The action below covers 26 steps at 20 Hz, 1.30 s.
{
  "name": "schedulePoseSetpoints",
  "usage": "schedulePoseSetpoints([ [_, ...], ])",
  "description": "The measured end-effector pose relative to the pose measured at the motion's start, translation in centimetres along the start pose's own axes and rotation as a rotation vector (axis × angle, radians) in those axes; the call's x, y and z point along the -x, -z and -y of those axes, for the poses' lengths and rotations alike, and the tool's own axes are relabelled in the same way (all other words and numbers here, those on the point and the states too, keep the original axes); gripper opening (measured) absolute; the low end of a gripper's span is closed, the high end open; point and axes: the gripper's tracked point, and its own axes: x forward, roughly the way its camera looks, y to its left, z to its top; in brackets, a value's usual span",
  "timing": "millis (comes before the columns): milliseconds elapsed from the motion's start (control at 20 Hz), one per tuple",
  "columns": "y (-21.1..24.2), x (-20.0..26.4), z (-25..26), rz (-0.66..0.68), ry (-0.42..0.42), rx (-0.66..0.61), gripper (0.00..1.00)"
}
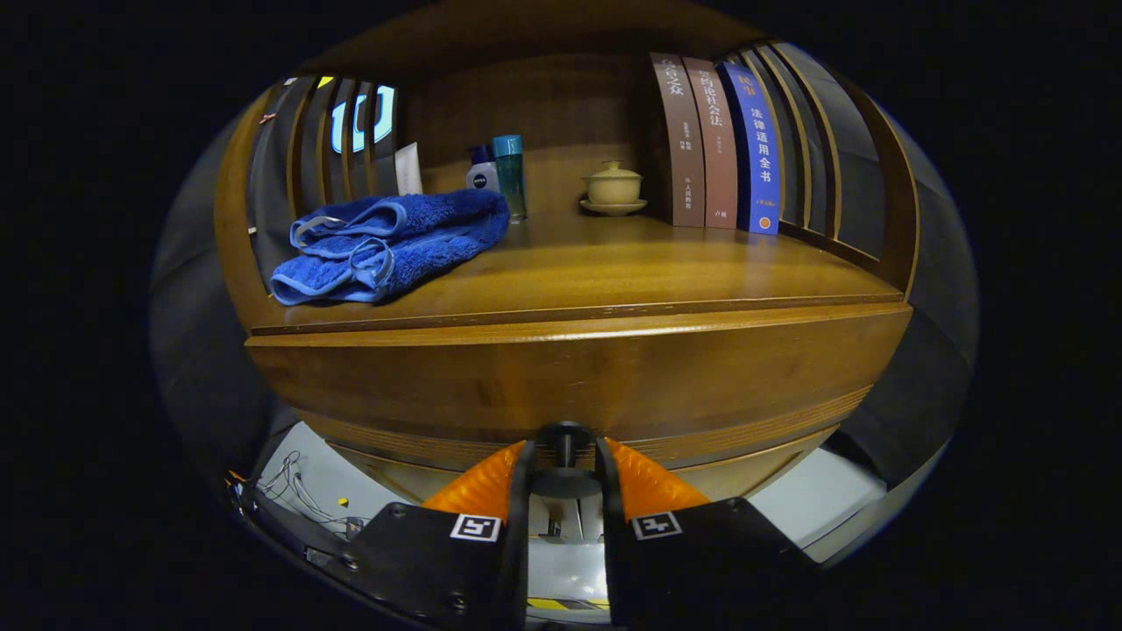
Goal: Pull open the drawer, take out the items inside it, and place them on the countertop above the cabinet.
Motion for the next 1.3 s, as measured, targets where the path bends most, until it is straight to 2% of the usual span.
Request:
schedulePoseSetpoints([
  [450, 1.0, 1.6, 0.0, -0.043, 0.006, 0.002, 0.40],
  [1300, 8.1, 14.3, 0.0, -0.169, 0.012, -0.047, 0.39],
])
